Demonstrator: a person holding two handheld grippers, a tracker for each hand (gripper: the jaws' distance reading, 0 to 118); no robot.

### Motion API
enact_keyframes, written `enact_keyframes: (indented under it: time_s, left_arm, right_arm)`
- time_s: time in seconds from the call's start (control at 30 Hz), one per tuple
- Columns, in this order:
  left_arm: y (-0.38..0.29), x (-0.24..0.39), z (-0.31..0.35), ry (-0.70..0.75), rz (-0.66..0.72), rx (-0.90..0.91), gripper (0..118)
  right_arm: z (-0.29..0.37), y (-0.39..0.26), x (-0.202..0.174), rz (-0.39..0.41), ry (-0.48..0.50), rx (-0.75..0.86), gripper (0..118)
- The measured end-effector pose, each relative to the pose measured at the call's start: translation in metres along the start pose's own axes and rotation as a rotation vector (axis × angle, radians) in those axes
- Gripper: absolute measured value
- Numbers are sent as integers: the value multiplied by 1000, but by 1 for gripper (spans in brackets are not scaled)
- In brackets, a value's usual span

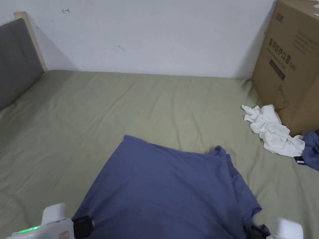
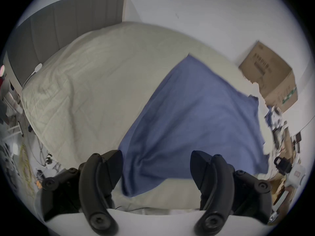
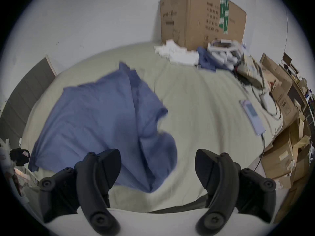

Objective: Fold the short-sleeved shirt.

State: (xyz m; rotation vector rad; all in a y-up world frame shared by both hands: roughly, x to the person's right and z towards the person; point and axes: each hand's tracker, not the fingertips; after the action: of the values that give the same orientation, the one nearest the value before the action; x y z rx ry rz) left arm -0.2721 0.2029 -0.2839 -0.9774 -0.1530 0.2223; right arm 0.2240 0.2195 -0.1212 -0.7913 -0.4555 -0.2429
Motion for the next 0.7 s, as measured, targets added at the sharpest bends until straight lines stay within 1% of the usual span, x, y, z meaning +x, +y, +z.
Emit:
enact_keyframes:
  time_s: [0.07, 0.17, 0.27, 0.37, 0.47, 0.6, 0.63, 0.67, 0.7]
  left_arm:
    - [16, 12, 16, -46, -3, 57, 109]
    - [42, 34, 42, -90, -71, 200, 117]
    - [67, 60, 70, -101, -150, 339, 118]
    - [88, 79, 91, -141, -178, 439, 118]
    - [107, 97, 104, -176, -182, 496, 118]
    - [121, 120, 112, -186, -208, 579, 118]
    - [121, 126, 113, -179, -214, 609, 118]
    - [122, 131, 114, -176, -231, 620, 118]
    - [120, 135, 114, -169, -244, 644, 118]
  right_arm:
    - [19, 21, -2, 32, 10, 69, 106]
    - [48, 54, -9, 71, 13, 204, 109]
    - [77, 84, -17, 89, 29, 320, 112]
    - [102, 105, -21, 89, 37, 433, 112]
    - [122, 120, -26, 74, 50, 518, 112]
    - [135, 132, -33, 66, 42, 574, 112]
    - [136, 133, -35, 66, 39, 588, 111]
    - [137, 134, -37, 62, 37, 602, 108]
    - [137, 134, -37, 65, 27, 616, 101]
